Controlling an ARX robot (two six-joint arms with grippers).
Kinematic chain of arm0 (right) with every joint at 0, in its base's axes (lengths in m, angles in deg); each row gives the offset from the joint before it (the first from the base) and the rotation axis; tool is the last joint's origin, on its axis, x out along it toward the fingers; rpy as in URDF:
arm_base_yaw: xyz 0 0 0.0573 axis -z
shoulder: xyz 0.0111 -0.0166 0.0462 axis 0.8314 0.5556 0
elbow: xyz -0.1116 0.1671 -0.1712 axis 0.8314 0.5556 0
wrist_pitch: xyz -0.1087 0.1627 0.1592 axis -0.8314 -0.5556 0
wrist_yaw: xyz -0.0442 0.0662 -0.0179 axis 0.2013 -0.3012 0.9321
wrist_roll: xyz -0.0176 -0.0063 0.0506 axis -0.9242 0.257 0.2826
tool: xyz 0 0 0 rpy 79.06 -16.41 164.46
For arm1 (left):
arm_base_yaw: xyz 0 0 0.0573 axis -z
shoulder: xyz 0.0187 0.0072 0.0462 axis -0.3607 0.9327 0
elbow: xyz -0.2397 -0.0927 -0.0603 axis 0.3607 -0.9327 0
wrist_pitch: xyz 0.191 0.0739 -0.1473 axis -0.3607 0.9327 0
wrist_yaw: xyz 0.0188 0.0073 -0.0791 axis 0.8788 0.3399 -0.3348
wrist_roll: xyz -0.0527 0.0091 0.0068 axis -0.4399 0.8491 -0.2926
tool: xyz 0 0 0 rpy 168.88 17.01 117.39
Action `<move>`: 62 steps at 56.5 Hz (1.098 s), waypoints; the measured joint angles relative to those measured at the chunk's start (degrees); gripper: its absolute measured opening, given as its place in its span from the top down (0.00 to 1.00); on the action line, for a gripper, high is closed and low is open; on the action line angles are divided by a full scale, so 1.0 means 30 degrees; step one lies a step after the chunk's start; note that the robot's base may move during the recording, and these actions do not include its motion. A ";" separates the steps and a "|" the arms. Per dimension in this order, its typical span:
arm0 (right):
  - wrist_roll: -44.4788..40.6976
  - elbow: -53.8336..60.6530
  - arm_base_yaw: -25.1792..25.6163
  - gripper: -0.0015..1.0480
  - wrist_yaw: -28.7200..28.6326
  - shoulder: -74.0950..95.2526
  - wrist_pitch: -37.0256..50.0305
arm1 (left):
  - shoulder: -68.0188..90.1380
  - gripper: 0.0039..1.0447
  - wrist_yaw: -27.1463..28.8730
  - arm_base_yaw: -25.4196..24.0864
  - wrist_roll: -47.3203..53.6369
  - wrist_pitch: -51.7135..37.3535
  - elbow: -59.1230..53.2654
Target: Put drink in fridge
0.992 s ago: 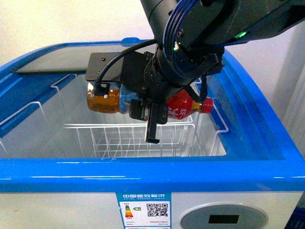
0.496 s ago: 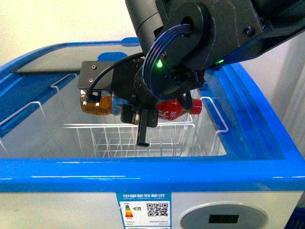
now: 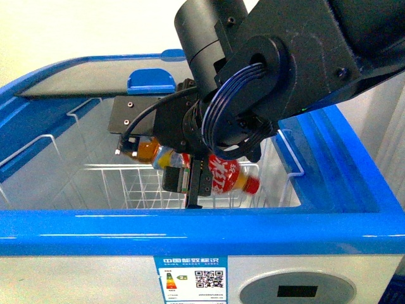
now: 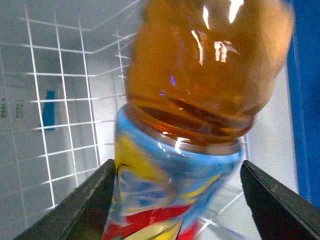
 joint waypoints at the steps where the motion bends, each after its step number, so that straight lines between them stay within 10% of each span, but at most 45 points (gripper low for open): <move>1: 0.0058 0.0058 0.0022 0.22 -0.0168 -0.0109 0.0015 | 0.0000 0.98 -0.0007 0.0000 0.0000 0.0007 0.0000; 6: 0.0845 0.0364 0.0153 0.06 -0.1027 -0.0918 0.0189 | 0.0000 0.98 -0.0007 0.0000 0.0000 0.0007 0.0000; 14: 0.2885 0.0670 0.0525 0.08 -0.1246 -0.2200 0.1494 | 0.0000 0.98 0.0000 0.0000 0.0000 0.0015 0.0000; 29: 1.3937 0.4167 0.3643 0.08 0.5253 -0.8400 0.3402 | 0.0000 0.98 -0.0007 0.0000 0.0000 0.0015 0.0000; 50: 2.0837 1.6079 0.4102 0.08 0.7876 -2.4859 -0.2594 | 0.0000 0.98 -0.0007 0.0000 0.0000 0.0015 0.0000; 62: 2.0815 1.9883 0.4364 0.33 0.4998 -3.1773 -0.1588 | 0.0000 0.98 -0.0007 0.0000 0.0000 0.0015 0.0000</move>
